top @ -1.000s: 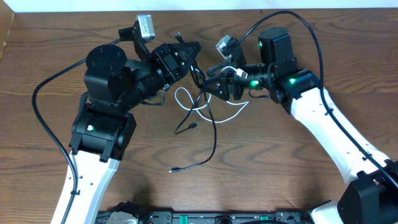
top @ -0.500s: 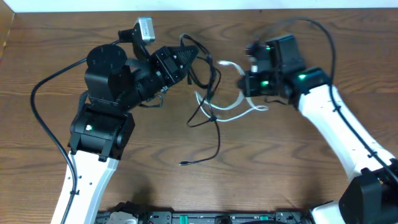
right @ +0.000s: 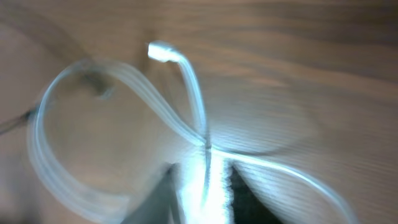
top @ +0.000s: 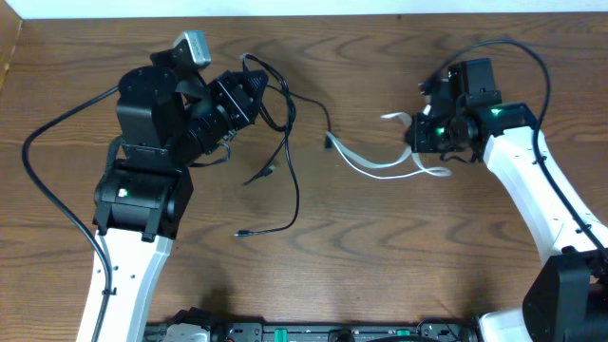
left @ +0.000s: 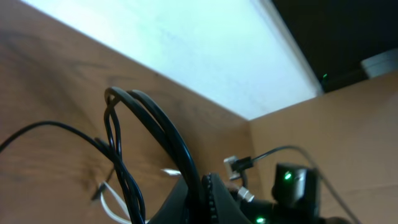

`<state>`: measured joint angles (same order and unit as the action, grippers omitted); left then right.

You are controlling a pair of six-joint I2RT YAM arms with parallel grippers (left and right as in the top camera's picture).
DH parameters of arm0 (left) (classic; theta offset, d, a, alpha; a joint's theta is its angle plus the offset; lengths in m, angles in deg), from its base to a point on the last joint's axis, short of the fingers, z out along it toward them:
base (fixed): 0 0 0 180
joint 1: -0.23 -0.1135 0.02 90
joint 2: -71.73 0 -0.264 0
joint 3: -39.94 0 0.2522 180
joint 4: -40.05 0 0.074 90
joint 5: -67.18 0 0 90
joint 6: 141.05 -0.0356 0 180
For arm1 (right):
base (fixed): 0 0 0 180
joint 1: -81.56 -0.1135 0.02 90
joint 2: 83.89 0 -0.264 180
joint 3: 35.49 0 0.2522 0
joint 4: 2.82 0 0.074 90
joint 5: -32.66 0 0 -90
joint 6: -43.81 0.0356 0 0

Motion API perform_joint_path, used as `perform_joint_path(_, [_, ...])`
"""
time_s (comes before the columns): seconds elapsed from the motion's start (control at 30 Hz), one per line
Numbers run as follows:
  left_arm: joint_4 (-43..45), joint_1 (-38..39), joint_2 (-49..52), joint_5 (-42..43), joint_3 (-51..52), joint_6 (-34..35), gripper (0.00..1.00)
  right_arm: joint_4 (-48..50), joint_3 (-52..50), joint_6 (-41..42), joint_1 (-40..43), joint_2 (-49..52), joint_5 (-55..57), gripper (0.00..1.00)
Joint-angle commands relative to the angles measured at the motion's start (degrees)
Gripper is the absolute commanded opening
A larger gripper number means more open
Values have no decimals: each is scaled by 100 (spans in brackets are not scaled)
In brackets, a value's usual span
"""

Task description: Untangle cables

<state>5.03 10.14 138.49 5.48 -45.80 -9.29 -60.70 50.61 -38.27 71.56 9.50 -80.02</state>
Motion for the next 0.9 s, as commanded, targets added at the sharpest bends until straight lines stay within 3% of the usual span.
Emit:
perform_joint_path(0.0, [-199, -24, 11, -50, -101, -426, 8, 0, -13, -1231, -11, 24, -1591, 70])
perform_joint_path(0.1, [-503, -24, 68, -50, -101, -555, 7, 26, -4, -1239, -11, 22, -1917, 89])
perform_joint_path(0.27, [-835, -24, 203, -24, -101, -691, 7, 111, 0, -1672, 15, 22, -2896, 97])
perform_joint_path(0.43, [-852, -20, 258, 278, -101, -1202, 7, 256, 0, -1110, 210, 22, -2559, 93])
perform_joint_path(0.57, [-857, -39, 258, 153, -101, -1862, 7, 339, -4, -535, 122, 48, -992, 91])
perform_joint_path(0.63, [-890, -50, 258, -177, -101, -1904, 7, 461, -4, -13, 4, 116, -361, 89])
perform_joint_path(0.8, [-1241, -52, 282, -1679, -101, -1904, 7, 772, -4, 2000, -295, 638, 352, 75])
perform_joint_path(0.87, [-1456, -52, 350, -2151, -98, -1902, 8, 841, -4, 2341, -374, 872, 348, 66])
